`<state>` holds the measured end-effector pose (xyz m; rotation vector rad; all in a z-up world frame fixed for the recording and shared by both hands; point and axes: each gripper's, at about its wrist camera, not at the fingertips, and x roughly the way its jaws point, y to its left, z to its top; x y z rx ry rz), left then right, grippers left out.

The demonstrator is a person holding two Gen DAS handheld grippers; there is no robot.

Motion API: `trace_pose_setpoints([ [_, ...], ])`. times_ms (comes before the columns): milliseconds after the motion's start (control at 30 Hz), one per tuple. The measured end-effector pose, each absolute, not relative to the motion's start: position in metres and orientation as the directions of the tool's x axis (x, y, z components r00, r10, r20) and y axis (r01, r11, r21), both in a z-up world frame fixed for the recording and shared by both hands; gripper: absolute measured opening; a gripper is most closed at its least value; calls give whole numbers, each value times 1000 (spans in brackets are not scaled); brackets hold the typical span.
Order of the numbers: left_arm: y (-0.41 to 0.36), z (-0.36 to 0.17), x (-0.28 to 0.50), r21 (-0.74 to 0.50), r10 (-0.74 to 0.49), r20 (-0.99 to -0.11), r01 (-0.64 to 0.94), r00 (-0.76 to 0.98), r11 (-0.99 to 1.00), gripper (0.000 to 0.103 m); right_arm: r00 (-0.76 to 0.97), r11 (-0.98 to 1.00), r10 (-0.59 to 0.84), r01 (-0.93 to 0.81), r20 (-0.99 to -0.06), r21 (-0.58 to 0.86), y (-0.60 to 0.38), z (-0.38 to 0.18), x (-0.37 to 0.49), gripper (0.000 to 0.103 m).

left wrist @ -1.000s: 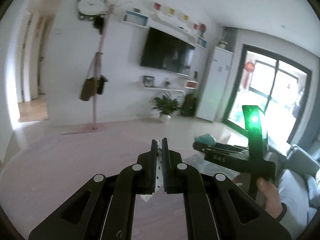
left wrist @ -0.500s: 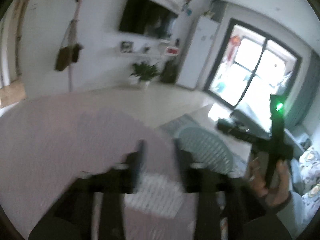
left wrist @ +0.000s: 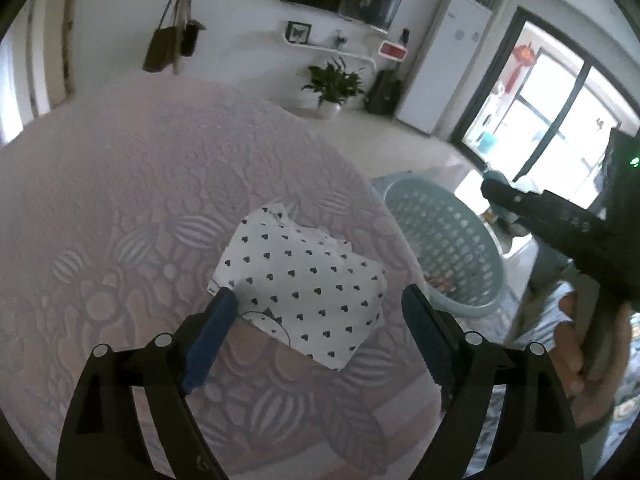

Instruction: Collect trash

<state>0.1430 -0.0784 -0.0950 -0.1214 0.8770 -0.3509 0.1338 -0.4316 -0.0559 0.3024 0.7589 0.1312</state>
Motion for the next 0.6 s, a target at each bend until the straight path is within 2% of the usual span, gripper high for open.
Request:
trace_pose_setpoints([
  [33, -80, -95, 143, -225, -328, -734, 244, 594, 943, 75, 719, 949, 227, -10, -657, 316, -431, -56, 134, 48],
  [67, -82, -95, 144, -199, -304, -738, 237, 603, 951, 69, 719, 949, 226, -10, -658, 316, -431, -57, 134, 48],
  [133, -85, -95, 144, -160, -274, -741, 235, 613, 959, 64, 717, 948, 228, -10, -659, 317, -433, -58, 134, 48],
  [167, -85, -95, 143, -138, -255, -742, 231, 620, 963, 53, 715, 947, 231, -10, -660, 321, -434, -59, 134, 48],
  [233, -84, -93, 143, -131, -258, -735, 242, 627, 961, 47, 714, 944, 234, -6, -660, 329, -436, -61, 134, 48],
  [300, -85, -89, 135, -145, -278, -726, 256, 629, 956, 31, 716, 941, 238, -3, -657, 337, -438, -61, 134, 48],
  [433, -94, -86, 127, -93, -258, -722, 280, 642, 955, 20, 720, 940, 242, -9, -651, 340, -440, -60, 133, 48],
  [500, -96, -81, 123, -114, -287, -704, 296, 649, 948, 12, 725, 939, 246, -12, -644, 345, -441, -58, 131, 48],
  [600, -102, -68, 120, -133, -321, -674, 318, 665, 939, 7, 738, 941, 235, -11, -632, 337, -445, -53, 128, 48],
])
